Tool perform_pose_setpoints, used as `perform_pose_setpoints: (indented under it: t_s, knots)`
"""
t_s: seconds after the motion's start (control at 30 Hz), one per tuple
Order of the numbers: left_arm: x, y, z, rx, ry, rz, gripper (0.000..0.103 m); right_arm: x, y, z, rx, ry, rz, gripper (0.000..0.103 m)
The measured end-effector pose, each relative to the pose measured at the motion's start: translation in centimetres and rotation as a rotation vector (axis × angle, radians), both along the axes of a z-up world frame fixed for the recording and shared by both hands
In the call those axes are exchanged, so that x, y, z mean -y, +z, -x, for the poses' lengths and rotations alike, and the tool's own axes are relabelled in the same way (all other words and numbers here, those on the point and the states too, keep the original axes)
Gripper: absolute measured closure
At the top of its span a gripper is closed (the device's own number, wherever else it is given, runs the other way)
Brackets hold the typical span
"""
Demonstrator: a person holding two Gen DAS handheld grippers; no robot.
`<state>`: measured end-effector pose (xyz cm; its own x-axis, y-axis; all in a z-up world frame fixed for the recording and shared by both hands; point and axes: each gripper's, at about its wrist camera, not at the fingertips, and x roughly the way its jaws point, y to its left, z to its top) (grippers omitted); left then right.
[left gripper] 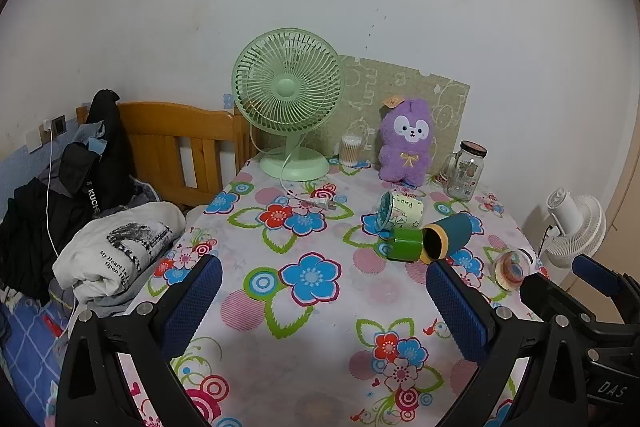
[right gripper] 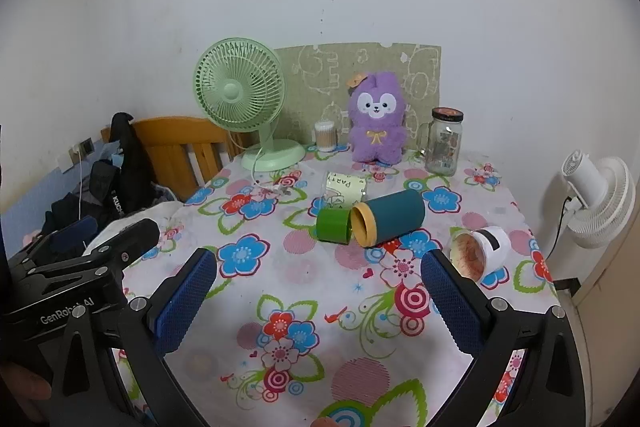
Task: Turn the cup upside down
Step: 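Reach the right gripper toward the teal cup lying on its side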
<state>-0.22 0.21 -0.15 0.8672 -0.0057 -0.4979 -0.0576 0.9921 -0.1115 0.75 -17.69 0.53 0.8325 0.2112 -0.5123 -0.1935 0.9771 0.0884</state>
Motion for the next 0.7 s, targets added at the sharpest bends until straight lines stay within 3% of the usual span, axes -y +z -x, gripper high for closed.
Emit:
perform_pose_setpoints:
  t_s: [0.5,0.7]
  knots:
    - [-0.5,-1.3,-1.3,-0.044,0.009,0.003,0.0,0.3,-2.0,-2.8,-0.102,-0.036,0.039,0.0]
    - [-0.8,-2.0,-2.4,-0.061,0.009,-0.002,0.0,0.7,-2.3,-5.8,-0.131,-0.066,0.064,0.0]
